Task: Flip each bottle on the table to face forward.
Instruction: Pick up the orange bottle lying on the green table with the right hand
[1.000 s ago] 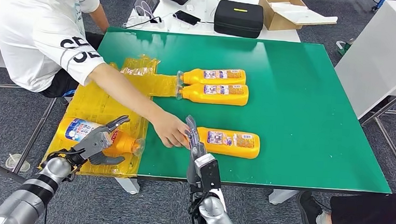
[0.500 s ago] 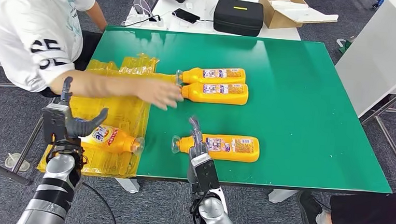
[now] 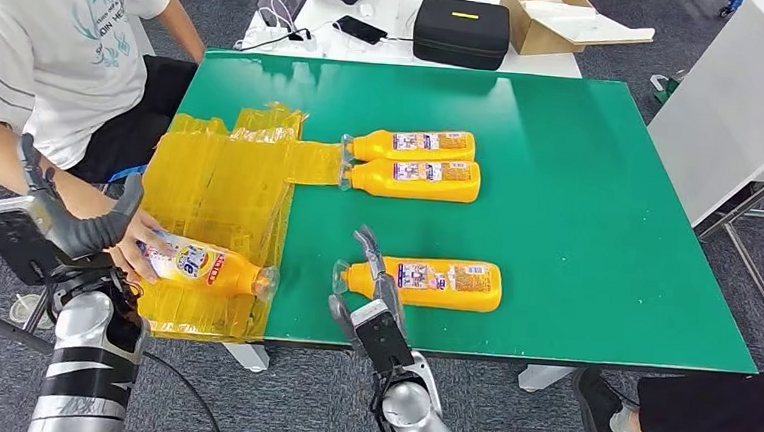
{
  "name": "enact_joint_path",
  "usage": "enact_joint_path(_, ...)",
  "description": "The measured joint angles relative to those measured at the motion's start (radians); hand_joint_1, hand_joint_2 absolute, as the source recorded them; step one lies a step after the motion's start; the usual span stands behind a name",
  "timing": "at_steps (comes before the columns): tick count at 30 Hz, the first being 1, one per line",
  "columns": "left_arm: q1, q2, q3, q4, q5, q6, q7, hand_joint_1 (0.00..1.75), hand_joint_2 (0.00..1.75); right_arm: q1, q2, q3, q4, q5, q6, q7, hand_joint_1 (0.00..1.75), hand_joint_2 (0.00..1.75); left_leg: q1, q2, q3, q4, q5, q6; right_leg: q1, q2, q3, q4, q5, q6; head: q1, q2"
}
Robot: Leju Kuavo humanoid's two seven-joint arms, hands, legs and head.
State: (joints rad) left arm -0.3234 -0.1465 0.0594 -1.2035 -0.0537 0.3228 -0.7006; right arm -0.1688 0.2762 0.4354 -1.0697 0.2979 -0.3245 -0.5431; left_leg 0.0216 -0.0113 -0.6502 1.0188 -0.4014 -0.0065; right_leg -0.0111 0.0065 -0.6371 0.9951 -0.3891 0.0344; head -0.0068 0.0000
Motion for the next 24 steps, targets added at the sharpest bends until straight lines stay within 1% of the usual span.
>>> enact_joint_path(2,0.013,-0.01,0.001,-0.021,0.011,-0.025,0.0,0.0,1.75,-0.001,-0.031,-0.002,-0.032,0.074,-0.015,0.047,0.0,1.75,0.0,0.0,0.0,0.0,0.0,0.0,0.0,0.0,0.0,0.0,0.0,0.0,0.0,0.0)
enact_joint_path(4,0.033,-0.021,0.002,-0.025,0.019,-0.065,0.0,0.0,1.75,-0.006,-0.073,-0.006,-0.066,0.156,0.004,0.125,0.0,1.75,-0.001,0.0,0.0,0.0,0.0,0.0,-0.001,0.0,0.0,0.0,0.0,0.0,0.0,0.0)
enact_joint_path(7,0.077,-0.038,0.001,-0.025,0.014,-0.109,0.0,0.0,1.75,-0.016,-0.151,-0.017,-0.102,0.254,0.083,0.25,0.0,1.75,-0.002,0.0,0.0,0.0,-0.001,0.001,-0.002,0.0,0.0,0.0,0.0,0.0,0.0,0.0)
enact_joint_path(11,0.137,-0.055,-0.003,-0.022,-0.011,-0.141,0.0,0.0,1.75,-0.018,-0.243,-0.033,-0.117,0.324,0.179,0.329,0.0,1.75,-0.002,0.0,0.0,0.0,-0.001,0.002,-0.002,0.0,0.0,0.0,0.0,0.001,0.0,0.0)
enact_joint_path(13,0.158,-0.062,-0.008,-0.017,-0.021,-0.154,0.0,0.0,1.75,-0.018,-0.278,-0.036,-0.118,0.342,0.201,0.352,0.0,1.75,-0.002,0.0,-0.001,0.0,-0.001,0.002,-0.002,0.0,0.0,0.0,0.0,0.001,0.0,0.0)
enact_joint_path(16,0.177,-0.069,-0.017,-0.011,-0.027,-0.161,0.0,0.0,1.75,-0.018,-0.311,-0.039,-0.118,0.352,0.208,0.365,0.0,1.75,-0.001,0.001,-0.001,0.0,-0.002,0.002,-0.001,0.0,-0.001,0.0,0.0,0.001,0.0,0.0)
enact_joint_path(24,0.183,-0.079,-0.021,0.015,-0.049,-0.181,0.0,0.0,1.75,-0.019,-0.35,-0.039,-0.124,0.369,0.222,0.39,0.0,1.75,-0.001,0.001,-0.001,0.0,-0.001,0.002,-0.001,0.0,0.0,0.0,0.0,0.001,0.0,0.0)
